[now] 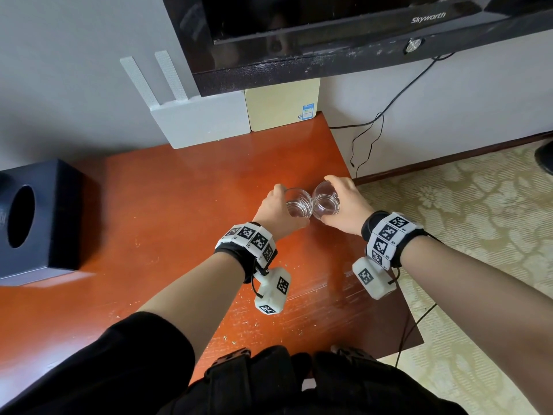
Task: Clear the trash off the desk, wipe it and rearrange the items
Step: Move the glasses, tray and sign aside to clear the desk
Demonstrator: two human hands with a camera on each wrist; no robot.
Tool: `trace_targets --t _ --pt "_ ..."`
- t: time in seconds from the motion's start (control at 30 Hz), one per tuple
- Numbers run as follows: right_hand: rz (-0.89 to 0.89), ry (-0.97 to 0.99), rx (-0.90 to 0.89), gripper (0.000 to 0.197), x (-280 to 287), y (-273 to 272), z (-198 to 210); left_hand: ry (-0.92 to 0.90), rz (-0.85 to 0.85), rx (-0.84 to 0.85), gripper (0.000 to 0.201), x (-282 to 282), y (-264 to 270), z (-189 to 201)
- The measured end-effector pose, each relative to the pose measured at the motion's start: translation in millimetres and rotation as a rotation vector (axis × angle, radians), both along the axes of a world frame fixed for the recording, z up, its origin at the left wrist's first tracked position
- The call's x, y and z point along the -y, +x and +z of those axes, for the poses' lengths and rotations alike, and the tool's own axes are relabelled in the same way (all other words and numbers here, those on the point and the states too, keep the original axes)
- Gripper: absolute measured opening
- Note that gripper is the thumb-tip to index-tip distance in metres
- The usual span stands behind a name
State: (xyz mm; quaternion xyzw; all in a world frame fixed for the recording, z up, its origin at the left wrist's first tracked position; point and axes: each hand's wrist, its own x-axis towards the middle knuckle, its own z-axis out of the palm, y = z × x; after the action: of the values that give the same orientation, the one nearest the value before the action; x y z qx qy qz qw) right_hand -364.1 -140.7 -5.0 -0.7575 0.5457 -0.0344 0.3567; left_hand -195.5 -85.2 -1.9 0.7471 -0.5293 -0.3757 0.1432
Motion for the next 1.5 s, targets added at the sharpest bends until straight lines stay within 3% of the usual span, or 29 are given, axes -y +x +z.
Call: trace_targets --t 0.27,0.4,0.63,0.77,0.9,1.03,1.2,1.5 --pt "0.012 0.027 0.005 0.087 -1.1 -1.8 0.5 0.036 -0.053 0.007 0.082 1.7 2.0 3.1" --pt "0.045 0.039 -0.121 0.095 -0.2 -1.9 10.4 0.064 -0.083 0.000 0.093 2.2 5.2 10.1" --pt "-0.053 -0.193 0.141 0.060 -12.5 11.9 23.3 -0.035 -0.005 -0.004 0.088 -8.2 20.9 29.3" --pt "0.044 -0.271 0.163 0.047 -24.9 34.0 30.2 -0.075 0.023 0.111 0.067 -28.5 37.7 35.4" --pt "0.174 -0.196 0.223 0.044 -43.4 62.2 38.7 -0.048 0.071 0.163 0.051 -56.7 60.0 37.3" --pt "0.350 -0.167 0.115 0.042 -58.5 93.9 47.1 -0.012 0.119 0.196 0.040 -88.1 83.8 40.5" --pt "0.526 -0.006 0.026 0.040 -74.7 134.9 52.3 0.055 0.259 0.200 0.036 -131.3 118.5 39.2" --pt "0.740 0.019 -0.171 0.039 -110.4 204.0 57.5 0.113 0.364 0.185 0.035 -198.7 173.1 37.6"
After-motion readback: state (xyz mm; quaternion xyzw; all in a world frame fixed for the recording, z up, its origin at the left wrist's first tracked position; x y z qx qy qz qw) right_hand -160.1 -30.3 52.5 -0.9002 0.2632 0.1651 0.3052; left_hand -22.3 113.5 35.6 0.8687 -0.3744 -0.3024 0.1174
